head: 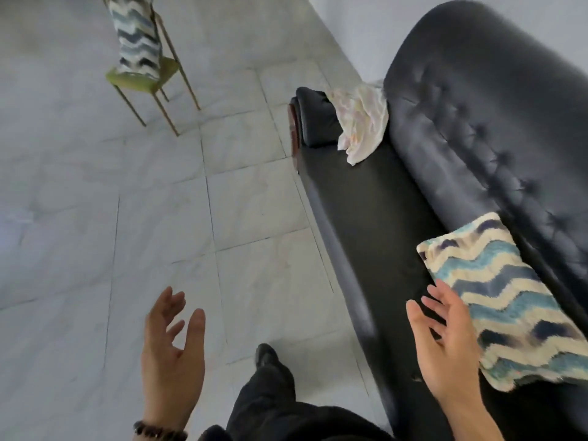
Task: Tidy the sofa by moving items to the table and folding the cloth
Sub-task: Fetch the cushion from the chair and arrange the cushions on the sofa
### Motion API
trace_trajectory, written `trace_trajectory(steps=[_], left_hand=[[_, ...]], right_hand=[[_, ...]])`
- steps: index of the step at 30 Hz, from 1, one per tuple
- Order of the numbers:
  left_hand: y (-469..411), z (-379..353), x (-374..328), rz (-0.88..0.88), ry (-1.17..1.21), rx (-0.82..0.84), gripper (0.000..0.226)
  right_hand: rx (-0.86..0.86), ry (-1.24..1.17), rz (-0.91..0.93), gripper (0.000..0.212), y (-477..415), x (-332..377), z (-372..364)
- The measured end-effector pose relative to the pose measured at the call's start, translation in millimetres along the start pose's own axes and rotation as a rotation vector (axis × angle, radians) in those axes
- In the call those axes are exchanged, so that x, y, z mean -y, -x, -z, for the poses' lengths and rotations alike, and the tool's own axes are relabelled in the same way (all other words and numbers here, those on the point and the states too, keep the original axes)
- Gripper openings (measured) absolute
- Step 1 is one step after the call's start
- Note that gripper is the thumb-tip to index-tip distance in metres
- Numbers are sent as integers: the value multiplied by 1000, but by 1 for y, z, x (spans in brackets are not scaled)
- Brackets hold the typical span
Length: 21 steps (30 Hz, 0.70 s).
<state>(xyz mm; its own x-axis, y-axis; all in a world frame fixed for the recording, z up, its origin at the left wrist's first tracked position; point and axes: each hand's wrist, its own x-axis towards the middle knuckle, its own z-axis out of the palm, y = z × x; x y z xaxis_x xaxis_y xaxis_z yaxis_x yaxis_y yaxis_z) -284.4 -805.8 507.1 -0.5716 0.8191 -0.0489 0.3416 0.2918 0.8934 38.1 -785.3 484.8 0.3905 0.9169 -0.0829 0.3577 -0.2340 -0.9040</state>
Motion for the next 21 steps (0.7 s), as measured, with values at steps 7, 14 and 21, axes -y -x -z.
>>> trace_trajectory(steps=[7,14,21], left_hand=[[-143,71,26,98,46,-184,48],[-276,97,38,113,4,-221,49],[-456,83,49,113,-75,-236,51]], right_hand=[[144,124,214,61,-63,107,-146],[191,95,225,57,-132,153,-279],[258,85,207,59,-247,186,-447]])
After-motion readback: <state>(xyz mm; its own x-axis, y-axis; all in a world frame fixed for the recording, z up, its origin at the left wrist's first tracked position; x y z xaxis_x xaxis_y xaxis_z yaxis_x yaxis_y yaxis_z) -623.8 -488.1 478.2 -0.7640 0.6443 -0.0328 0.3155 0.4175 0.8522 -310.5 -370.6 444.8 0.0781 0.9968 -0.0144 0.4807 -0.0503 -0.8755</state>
